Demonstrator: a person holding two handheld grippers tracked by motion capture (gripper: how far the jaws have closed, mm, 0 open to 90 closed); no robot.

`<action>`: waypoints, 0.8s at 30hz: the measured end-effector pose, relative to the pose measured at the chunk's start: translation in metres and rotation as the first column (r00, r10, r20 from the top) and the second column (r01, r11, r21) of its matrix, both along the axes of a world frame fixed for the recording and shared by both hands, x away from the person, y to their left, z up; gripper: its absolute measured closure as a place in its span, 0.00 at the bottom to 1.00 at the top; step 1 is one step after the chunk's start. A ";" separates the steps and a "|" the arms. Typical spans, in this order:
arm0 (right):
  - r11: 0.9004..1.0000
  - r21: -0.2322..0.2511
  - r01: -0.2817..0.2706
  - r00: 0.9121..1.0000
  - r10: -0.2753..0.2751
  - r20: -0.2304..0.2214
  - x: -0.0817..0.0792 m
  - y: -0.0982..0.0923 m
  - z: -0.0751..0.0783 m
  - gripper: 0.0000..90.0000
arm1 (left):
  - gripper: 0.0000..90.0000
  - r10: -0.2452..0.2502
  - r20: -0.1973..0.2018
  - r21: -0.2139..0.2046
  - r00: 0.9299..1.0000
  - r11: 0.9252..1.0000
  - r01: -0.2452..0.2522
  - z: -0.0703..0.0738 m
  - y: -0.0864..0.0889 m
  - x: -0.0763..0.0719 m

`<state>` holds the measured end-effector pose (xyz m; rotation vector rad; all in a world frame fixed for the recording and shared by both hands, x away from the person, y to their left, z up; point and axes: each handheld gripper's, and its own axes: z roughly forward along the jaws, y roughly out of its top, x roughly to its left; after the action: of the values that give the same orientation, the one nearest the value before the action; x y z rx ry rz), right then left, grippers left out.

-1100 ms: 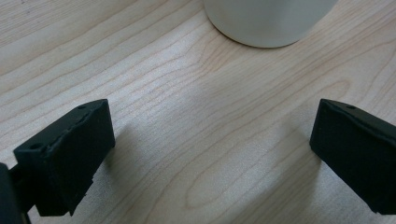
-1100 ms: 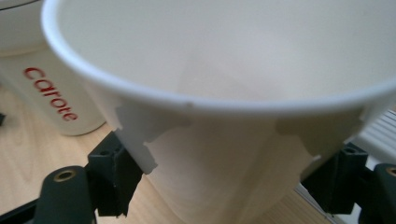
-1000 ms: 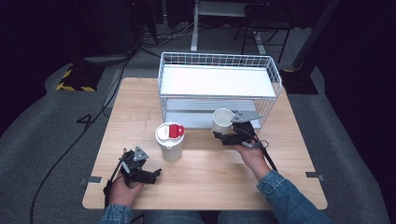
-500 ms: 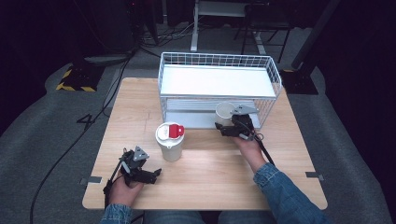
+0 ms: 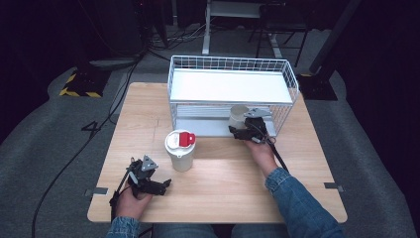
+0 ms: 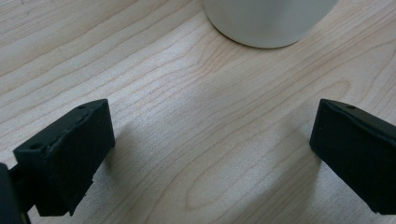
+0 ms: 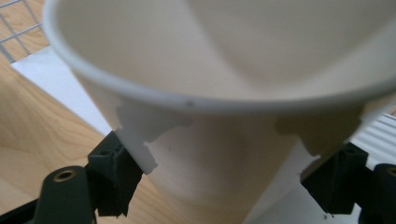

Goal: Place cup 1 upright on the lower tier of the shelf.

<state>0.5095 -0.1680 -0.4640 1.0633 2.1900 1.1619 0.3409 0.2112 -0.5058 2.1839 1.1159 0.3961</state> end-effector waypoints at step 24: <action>0.998 0.004 0.068 0.998 -0.068 0.012 0.027 -0.002 -0.014 0.26 | 0.00 0.000 -0.001 0.001 1.000 1.000 0.000 0.000 0.000 0.000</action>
<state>0.5366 -0.1700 -0.4776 1.1210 2.1263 1.1404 0.3409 0.2113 -0.5057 2.1855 1.1168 0.3960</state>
